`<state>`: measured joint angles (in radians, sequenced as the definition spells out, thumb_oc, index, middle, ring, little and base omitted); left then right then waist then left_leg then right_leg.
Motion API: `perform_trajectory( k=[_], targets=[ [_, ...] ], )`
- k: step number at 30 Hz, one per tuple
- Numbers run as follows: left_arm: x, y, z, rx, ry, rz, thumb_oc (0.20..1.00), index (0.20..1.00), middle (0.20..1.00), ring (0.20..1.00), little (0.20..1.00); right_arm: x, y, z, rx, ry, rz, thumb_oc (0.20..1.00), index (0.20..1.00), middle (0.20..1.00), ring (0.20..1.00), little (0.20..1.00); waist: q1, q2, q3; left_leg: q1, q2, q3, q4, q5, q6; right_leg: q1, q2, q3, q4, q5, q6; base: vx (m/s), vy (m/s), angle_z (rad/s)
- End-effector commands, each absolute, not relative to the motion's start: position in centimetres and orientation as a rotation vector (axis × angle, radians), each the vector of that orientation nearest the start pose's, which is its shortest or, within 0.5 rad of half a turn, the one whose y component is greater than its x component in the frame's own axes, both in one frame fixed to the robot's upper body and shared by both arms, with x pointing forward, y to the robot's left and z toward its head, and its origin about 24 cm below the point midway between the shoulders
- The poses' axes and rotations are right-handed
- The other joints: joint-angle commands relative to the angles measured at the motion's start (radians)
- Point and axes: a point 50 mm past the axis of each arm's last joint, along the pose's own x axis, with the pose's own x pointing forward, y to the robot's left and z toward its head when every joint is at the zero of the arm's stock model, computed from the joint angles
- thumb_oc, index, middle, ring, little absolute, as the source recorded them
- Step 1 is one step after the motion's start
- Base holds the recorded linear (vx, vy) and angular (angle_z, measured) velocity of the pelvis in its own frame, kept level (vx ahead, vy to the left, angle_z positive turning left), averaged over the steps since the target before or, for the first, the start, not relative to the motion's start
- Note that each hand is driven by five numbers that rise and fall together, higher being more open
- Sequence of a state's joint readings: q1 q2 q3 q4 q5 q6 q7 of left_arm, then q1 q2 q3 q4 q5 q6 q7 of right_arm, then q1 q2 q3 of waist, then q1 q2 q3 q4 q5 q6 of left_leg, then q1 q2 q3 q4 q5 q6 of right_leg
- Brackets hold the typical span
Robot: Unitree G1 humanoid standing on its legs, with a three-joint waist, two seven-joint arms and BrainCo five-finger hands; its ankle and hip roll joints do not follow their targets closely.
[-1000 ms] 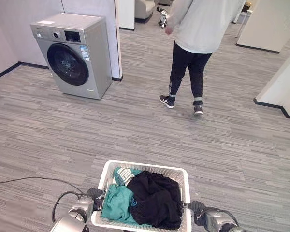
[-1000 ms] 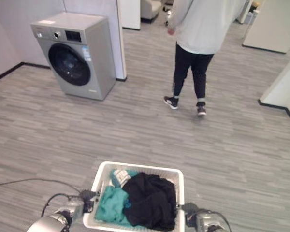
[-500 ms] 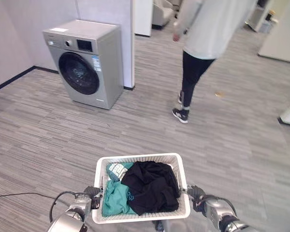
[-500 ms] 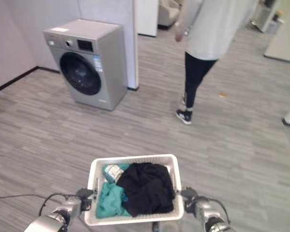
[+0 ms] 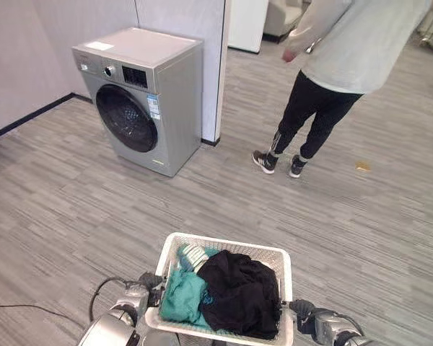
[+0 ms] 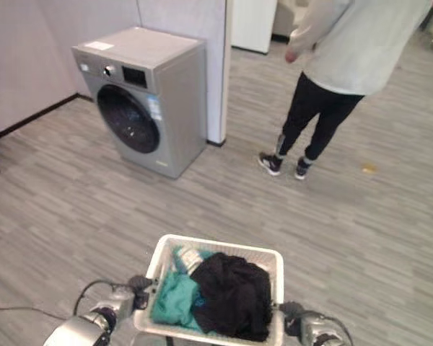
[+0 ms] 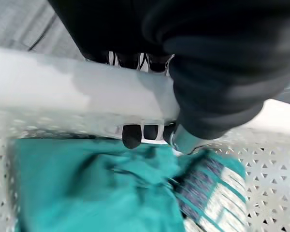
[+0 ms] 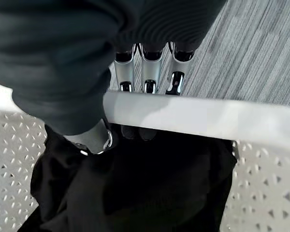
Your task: Grab the laundry basket,head to the washer,open it,put in the laundry and shut it.
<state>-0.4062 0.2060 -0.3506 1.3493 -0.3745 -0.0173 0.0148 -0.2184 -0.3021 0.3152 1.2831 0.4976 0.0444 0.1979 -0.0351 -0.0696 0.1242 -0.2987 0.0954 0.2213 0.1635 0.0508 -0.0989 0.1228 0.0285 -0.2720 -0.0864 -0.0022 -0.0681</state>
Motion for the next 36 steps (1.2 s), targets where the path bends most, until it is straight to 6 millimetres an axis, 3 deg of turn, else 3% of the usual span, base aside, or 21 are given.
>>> perform_trajectory(
  k=[1,2,9,12,18,29,36],
  targets=[
    [23.1,18.5,-11.5,0.061,0.939,-0.03,0.2,0.2,0.2,0.2,0.2,14.5,-24.4,-14.3,0.063,1.135,-0.033,0.2,0.2,0.2,0.2,0.2,0.09,0.047,0.0,0.106,-0.046,-0.134,-0.169,0.116,0.029,-0.025,-0.053,0.03,-0.001,0.021,0.158,0.4,0.117,-0.15],
    [22.9,18.6,-11.6,0.055,0.947,-0.026,0.2,0.2,0.2,0.2,0.2,14.5,-24.2,-14.3,0.059,1.138,-0.023,0.2,0.2,0.2,0.2,0.2,0.097,0.046,0.004,0.111,-0.055,-0.168,-0.153,0.123,0.025,-0.014,-0.053,0.029,-0.001,0.016,0.156,0.26,0.064,-0.4],
    [21.8,20.0,-12.1,0.037,0.975,0.008,0.2,0.2,0.2,0.2,0.2,12.3,-23.1,-15.4,0.124,1.206,-0.015,0.2,0.2,0.2,0.2,0.2,0.144,0.015,-0.016,0.177,-0.084,-0.203,-0.236,0.125,0.038,-0.004,-0.056,0.035,-0.001,-0.007,0.159,0.17,0.09,-0.32],
    [22.1,20.7,-11.8,0.098,0.978,-0.006,0.2,0.2,0.2,0.2,0.2,12.8,-22.4,-15.3,0.135,1.192,0.005,0.2,0.2,0.2,0.2,0.2,0.168,-0.012,-0.012,0.175,-0.098,-0.212,-0.245,0.116,0.048,-0.012,-0.061,0.022,-0.001,-0.009,0.163,0.1,0.066,0.18],
    [21.8,21.2,-11.9,0.117,0.995,-0.001,0.2,0.2,0.2,0.2,0.2,13.5,-21.9,-15.2,0.144,1.173,0.022,0.2,0.2,0.2,0.2,0.2,0.187,-0.031,-0.01,0.178,-0.112,-0.226,-0.251,0.102,0.06,-0.015,-0.069,0.006,-0.001,-0.01,0.173,0.08,0.034,0.26],
    [22.0,21.2,-11.8,0.107,0.987,0.008,0.2,0.2,0.2,0.2,0.2,13.9,-21.4,-15.2,0.131,1.169,0.05,0.2,0.2,0.2,0.2,0.2,0.203,-0.05,0.016,0.174,-0.122,-0.232,-0.239,0.088,0.068,-0.015,-0.073,-0.011,0.001,-0.017,0.175,0.03,0.0,0.01],
    [22.2,21.6,-11.6,0.091,0.953,0.055,0.2,0.2,0.2,0.2,0.2,15.7,-19.6,-14.7,0.179,1.079,0.093,0.2,0.2,0.2,0.2,0.2,0.174,-0.04,0.022,0.184,-0.115,-0.199,-0.219,0.065,0.075,-0.031,-0.083,0.015,0.039,-0.025,0.172,0.01,0.018,-0.03]
  ],
)
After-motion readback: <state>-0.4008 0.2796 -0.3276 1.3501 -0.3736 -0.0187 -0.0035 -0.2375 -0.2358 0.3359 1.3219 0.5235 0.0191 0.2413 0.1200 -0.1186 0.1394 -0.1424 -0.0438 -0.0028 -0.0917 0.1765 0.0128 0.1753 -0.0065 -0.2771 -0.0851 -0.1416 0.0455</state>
